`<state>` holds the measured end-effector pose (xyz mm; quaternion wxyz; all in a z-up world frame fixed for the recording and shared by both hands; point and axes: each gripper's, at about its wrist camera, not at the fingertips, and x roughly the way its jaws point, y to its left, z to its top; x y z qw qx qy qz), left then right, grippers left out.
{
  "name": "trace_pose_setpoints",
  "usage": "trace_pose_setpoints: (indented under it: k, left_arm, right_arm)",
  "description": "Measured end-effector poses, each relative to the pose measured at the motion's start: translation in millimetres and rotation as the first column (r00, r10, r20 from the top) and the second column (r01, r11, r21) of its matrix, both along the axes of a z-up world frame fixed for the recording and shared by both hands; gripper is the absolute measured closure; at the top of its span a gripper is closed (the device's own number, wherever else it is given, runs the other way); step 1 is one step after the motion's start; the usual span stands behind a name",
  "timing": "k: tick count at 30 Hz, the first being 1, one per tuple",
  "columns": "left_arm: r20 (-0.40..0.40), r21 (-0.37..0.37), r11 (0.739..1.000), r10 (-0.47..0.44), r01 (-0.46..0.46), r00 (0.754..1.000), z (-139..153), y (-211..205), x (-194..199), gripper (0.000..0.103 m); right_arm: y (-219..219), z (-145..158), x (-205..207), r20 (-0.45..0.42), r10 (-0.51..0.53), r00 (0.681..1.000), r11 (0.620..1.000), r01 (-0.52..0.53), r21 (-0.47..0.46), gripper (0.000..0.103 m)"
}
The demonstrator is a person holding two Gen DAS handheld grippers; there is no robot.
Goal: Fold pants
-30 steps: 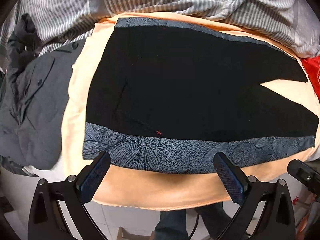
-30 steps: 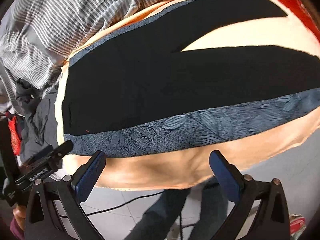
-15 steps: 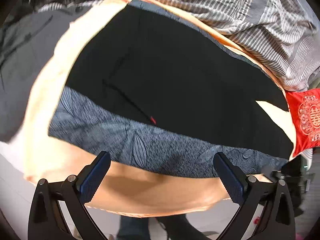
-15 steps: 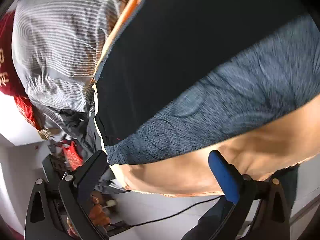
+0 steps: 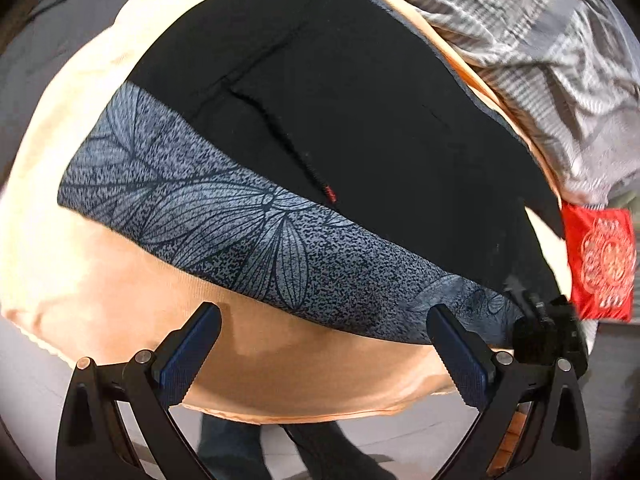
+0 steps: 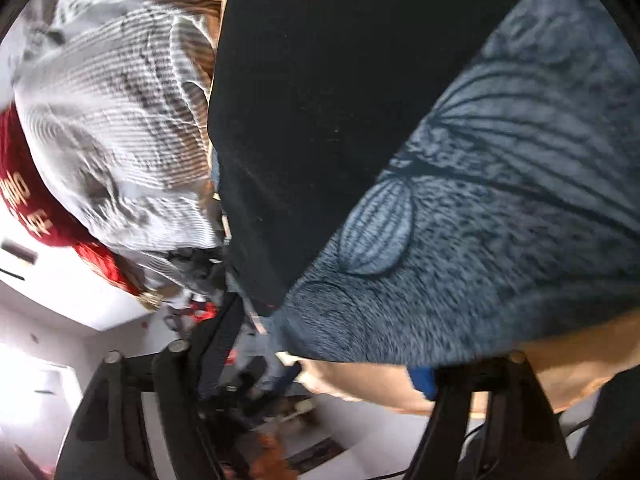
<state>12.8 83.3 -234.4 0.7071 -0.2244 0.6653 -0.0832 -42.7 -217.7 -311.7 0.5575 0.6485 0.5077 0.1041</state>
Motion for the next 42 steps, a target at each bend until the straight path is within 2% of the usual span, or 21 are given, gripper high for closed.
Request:
trace_pose_setpoints:
  k: [2, 3, 5, 10, 13, 17, 18, 20, 24, 31, 34, 37, 42]
  left_arm:
    - [-0.014, -0.033, 0.999, 0.032, -0.033, 0.999, -2, 5, -1, 0.000]
    - [-0.020, -0.051, 0.997, 0.051, -0.052, 0.998, -3, 7, -1, 0.000]
    - [-0.023, -0.073, 0.994, 0.080, -0.082, 0.997, -4, 11, 1, 0.000]
    - [-0.021, -0.112, 0.984, 0.140, -0.141, 0.990, -5, 19, 12, 0.005]
    - [-0.023, -0.126, 0.973, 0.193, -0.195, 0.981, -5, 31, 25, 0.029]
    - [-0.035, -0.096, 0.970, 0.221, -0.224, 0.975, -5, 44, 38, 0.079]
    - [-0.030, -0.101, 0.971, 0.216, -0.218, 0.976, -2, 47, 40, 0.081]
    - [-0.014, -0.111, 0.971, 0.211, -0.211, 0.977, 8, 49, 42, 0.081]
    - [0.055, -0.095, 0.985, 0.148, -0.143, 0.987, 42, 44, 53, 0.081]
    - [0.154, -0.065, 0.996, 0.064, -0.055, 0.986, 90, 19, 119, 0.081]
    - [0.165, -0.039, 0.999, 0.039, -0.032, 0.986, 93, 8, 163, 0.081]
    - [0.177, -0.013, 0.998, 0.055, -0.054, 0.983, 86, -1, 206, 0.081]
    - [0.156, 0.080, 0.994, 0.067, -0.080, 0.986, 46, -17, 260, 0.081]
  right_arm:
    - [1, 0, 4, -0.007, -0.012, 1.000, 0.999, 0.012, 0.051, 0.077]
    - [1, 3, 7, -0.005, -0.015, 1.000, 0.998, 0.016, 0.060, 0.085]
    - [-1, 8, 10, 0.009, -0.026, 1.000, 0.996, 0.025, 0.086, 0.088]
    - [-3, 28, 18, 0.045, -0.029, 0.999, 0.993, 0.024, 0.116, 0.089]
    - [-6, 33, 21, 0.048, -0.014, 0.999, 0.994, 0.009, 0.111, 0.089]
    - [-6, 33, 24, 0.027, 0.037, 0.999, 0.998, -0.039, 0.059, 0.089]
    - [-5, 35, 26, 0.017, 0.055, 0.998, 0.998, -0.056, 0.032, 0.089]
    - [-4, 43, 29, 0.011, 0.076, 0.997, 0.997, -0.076, -0.003, 0.093]
    - [-7, 67, 41, 0.037, 0.089, 0.995, 0.995, -0.088, -0.045, 0.093]
    - [-26, 109, 103, 0.070, 0.167, 0.983, 0.982, -0.160, -0.102, 0.093]
    - [-35, 110, 147, 0.071, 0.210, 0.975, 0.975, -0.204, -0.085, 0.093]
    - [-44, 99, 192, 0.055, 0.247, 0.967, 0.967, -0.242, -0.078, 0.093]
    - [-55, 64, 273, -0.003, 0.293, 0.956, 0.954, -0.293, -0.072, 0.092]
